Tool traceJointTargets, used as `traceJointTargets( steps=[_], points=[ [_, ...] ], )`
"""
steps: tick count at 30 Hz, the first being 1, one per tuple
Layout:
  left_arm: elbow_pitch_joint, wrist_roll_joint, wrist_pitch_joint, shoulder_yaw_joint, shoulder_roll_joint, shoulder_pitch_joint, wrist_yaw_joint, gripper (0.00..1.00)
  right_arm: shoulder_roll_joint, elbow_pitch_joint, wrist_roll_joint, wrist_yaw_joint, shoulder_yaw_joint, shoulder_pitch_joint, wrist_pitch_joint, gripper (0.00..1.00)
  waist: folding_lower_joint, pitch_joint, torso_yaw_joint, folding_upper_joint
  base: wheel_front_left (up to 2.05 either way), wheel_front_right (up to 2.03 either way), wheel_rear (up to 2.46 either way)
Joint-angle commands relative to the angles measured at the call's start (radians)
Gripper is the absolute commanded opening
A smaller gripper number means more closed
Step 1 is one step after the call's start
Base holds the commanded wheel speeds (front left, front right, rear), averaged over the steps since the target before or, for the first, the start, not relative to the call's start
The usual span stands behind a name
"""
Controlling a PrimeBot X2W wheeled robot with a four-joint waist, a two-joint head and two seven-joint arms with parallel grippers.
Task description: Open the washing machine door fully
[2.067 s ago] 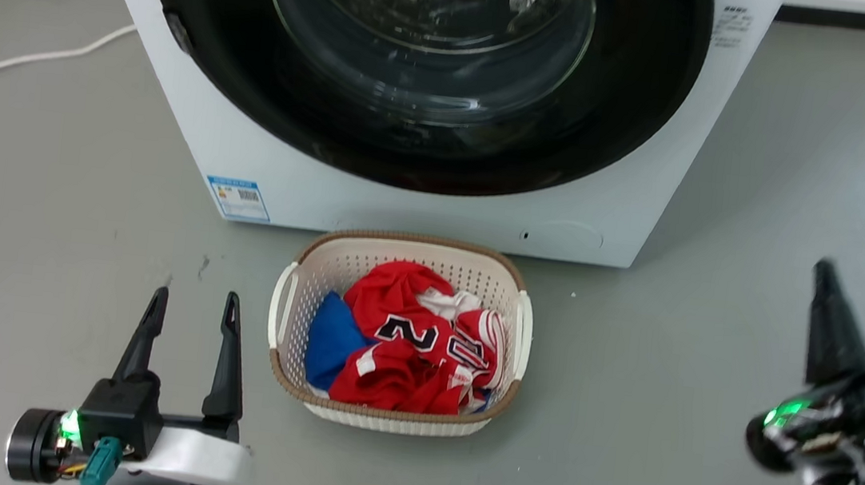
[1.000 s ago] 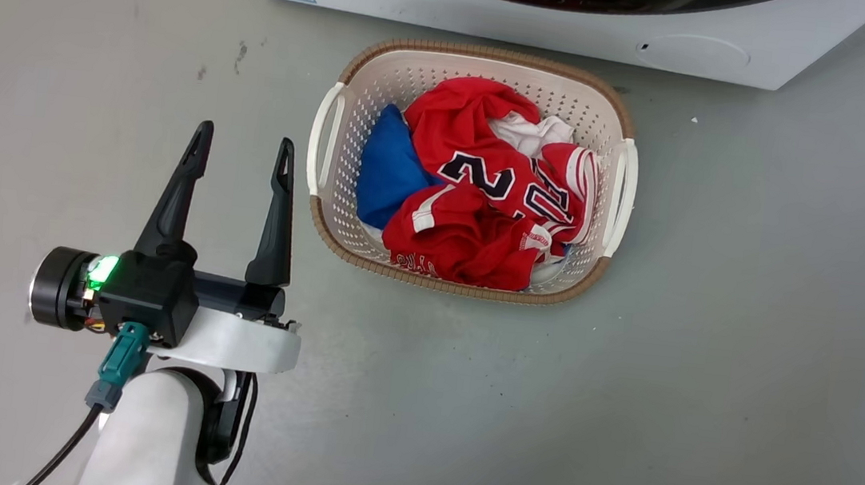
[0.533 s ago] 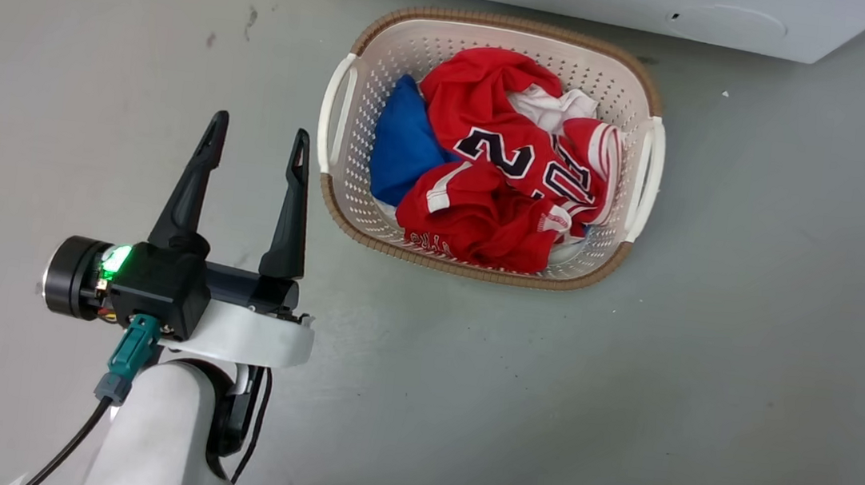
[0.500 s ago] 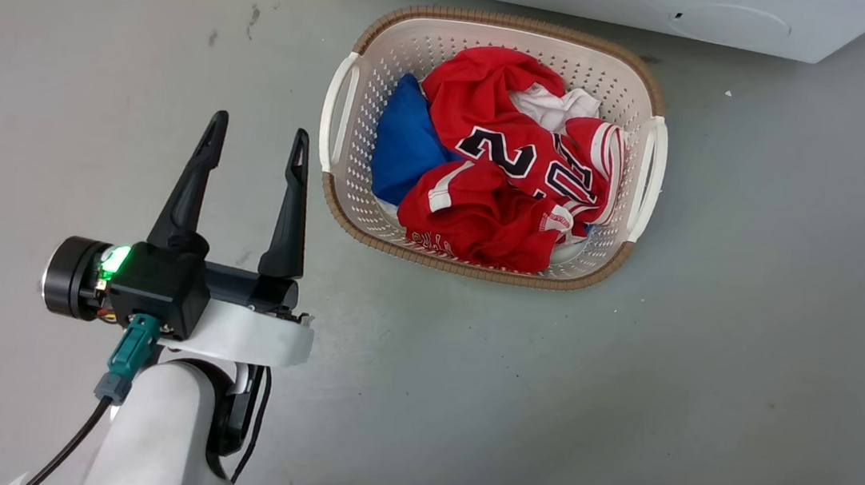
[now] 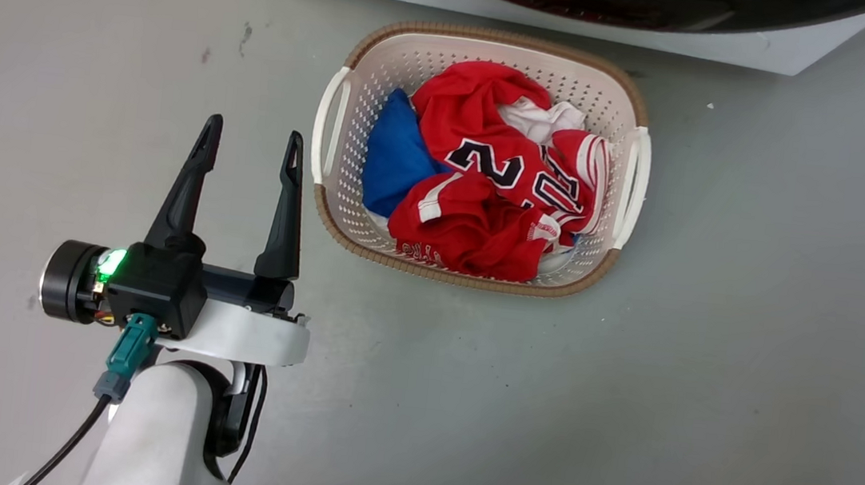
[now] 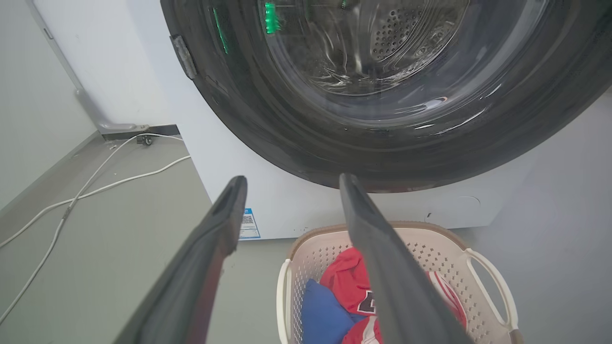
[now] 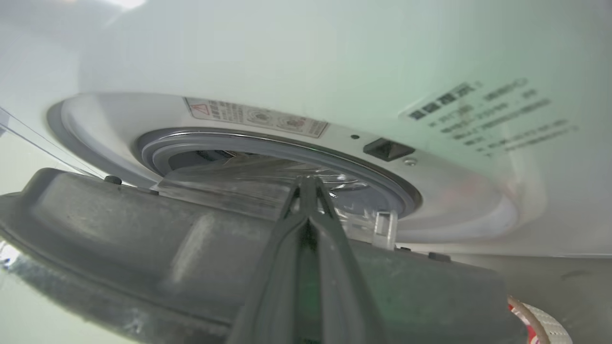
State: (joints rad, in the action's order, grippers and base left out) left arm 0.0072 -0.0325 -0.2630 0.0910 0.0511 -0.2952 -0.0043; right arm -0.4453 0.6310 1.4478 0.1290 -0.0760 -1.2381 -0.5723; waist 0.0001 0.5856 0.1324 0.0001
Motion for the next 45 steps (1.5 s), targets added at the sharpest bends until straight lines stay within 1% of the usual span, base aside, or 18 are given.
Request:
traceJointTargets(
  steps=[1,8,19,27,45],
  points=[
    [0.002,0.004,-0.003,-0.005,-0.001,0.003,-0.002,1.0,0.032,-0.018,0.012,0.003,-0.017,0.015,-0.017,0.0,-0.0001,-0.009,-0.009,-0.0001,0.0,0.0,0.0],
    [0.012,0.013,-0.003,-0.022,-0.001,0.017,-0.013,1.0,0.06,-0.05,0.031,0.003,-0.044,0.083,-0.052,0.0,-0.0001,-0.034,-0.038,-0.0001,0.0,0.0,0.0],
    [0.022,0.02,-0.003,-0.048,0.001,0.045,-0.02,1.0,0.065,-0.115,0.058,0.003,-0.067,0.195,-0.083,0.0,-0.0001,-0.077,-0.066,-0.0001,0.0,0.0,0.0],
    [0.022,0.025,-0.003,-0.07,0.008,0.071,-0.023,1.0,0.103,-0.189,0.086,0.003,-0.112,0.287,-0.137,0.0,-0.0001,-0.121,-0.087,-0.0001,0.0,0.0,0.0],
    [0.015,0.029,-0.003,-0.078,0.011,0.136,-0.013,1.0,0.167,-0.373,0.12,0.003,-0.233,0.55,-0.227,0.0,-0.0001,-0.226,-0.091,-0.0001,0.0,0.0,0.0]
  ],
)
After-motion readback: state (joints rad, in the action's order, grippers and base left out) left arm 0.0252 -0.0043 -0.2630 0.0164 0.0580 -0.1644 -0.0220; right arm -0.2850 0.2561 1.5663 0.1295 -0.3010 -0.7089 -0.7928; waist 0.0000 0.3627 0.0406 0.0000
